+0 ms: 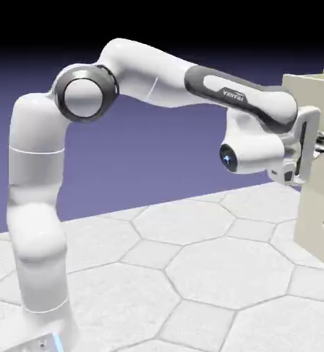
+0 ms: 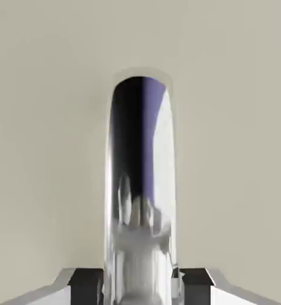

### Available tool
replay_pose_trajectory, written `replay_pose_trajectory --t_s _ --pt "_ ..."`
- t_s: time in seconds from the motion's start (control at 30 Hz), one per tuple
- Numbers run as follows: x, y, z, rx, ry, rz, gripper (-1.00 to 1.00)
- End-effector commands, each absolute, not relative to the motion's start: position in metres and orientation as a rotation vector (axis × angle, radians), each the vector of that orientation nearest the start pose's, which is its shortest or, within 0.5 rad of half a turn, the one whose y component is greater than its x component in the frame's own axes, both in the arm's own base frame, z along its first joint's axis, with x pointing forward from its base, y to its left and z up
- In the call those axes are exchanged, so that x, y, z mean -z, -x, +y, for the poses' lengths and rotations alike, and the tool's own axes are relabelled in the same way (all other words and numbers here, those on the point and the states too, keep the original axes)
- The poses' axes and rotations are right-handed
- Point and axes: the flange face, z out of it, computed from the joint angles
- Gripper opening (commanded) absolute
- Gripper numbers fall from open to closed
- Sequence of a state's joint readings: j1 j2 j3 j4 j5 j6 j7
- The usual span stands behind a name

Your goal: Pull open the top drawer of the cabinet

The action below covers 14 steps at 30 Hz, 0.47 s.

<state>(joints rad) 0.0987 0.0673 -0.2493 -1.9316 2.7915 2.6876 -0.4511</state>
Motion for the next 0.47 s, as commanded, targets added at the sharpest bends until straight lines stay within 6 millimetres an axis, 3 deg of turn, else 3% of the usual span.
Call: replay_pose_trajectory --t_s 0.0,0.3,0.33,0.37,0.43 --pt "-0.476 -0.579 -0.098 0.613 0.615 1.482 -1.00" --pt "-0.476 -0.482 -0.098 0.613 0.615 1.482 -1.00" --pt "-0.476 -0.482 -0.098 0.613 0.615 1.482 1.00" --pt "-0.476 -0.482 -0.098 0.613 0.615 1.482 1.00" --pt "-0.477 -0.459 -0.098 0.614 0.614 1.482 1.00"
